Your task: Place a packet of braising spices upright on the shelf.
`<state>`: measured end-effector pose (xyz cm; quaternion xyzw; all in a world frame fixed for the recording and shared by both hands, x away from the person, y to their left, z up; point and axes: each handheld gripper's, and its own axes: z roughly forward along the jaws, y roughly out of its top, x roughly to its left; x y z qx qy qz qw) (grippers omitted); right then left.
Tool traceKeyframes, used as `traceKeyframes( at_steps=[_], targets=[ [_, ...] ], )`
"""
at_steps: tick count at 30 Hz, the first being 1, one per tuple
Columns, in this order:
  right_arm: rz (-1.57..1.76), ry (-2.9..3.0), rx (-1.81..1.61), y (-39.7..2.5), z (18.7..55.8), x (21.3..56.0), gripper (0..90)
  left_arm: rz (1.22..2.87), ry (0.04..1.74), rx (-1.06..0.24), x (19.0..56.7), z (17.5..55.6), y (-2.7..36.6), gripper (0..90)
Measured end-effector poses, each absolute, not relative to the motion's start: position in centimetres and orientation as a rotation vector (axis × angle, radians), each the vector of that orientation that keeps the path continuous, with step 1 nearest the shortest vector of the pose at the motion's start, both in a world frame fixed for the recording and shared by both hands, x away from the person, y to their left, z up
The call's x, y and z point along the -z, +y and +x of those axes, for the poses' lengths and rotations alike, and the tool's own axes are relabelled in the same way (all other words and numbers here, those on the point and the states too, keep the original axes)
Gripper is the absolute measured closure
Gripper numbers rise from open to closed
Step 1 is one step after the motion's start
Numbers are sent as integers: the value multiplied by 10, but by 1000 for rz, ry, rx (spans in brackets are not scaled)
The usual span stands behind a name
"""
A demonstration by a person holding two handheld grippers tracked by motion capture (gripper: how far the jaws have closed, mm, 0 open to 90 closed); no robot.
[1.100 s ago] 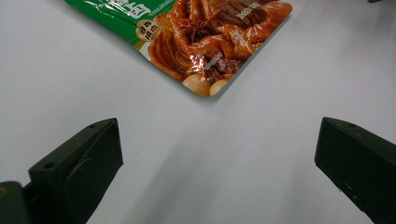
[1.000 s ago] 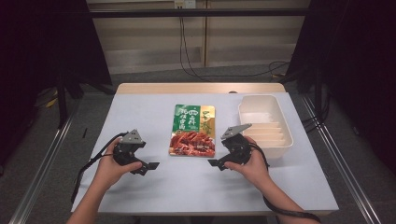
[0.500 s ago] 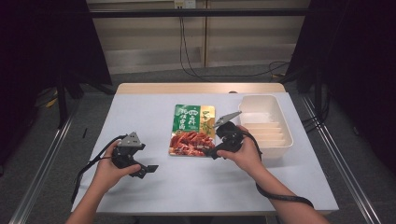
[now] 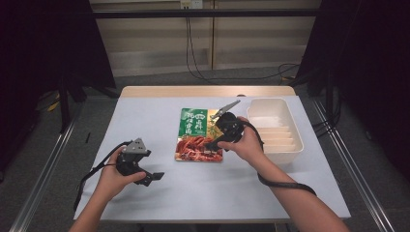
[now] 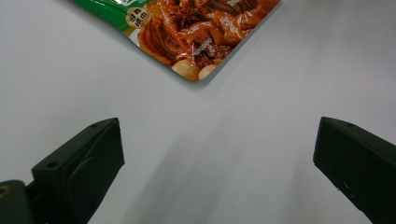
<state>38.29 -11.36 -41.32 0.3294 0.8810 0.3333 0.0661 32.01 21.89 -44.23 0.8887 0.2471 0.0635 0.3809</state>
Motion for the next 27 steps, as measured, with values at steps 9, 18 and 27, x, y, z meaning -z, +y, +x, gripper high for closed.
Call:
traceKeyframes(
  at_steps=[9, 18, 27],
  targets=[
    [1017, 2648, -968, -106, 412, 409, 62, 2265, 618, -159, 440, 320, 222, 19],
    [1036, 2634, -941, -101, 440, 414, 62, 2270, 612, -168, 440, 319, 221, 20],
    [1073, 2640, -923, -99, 472, 427, 65, 2257, 616, -161, 442, 320, 219, 22]
  ],
)
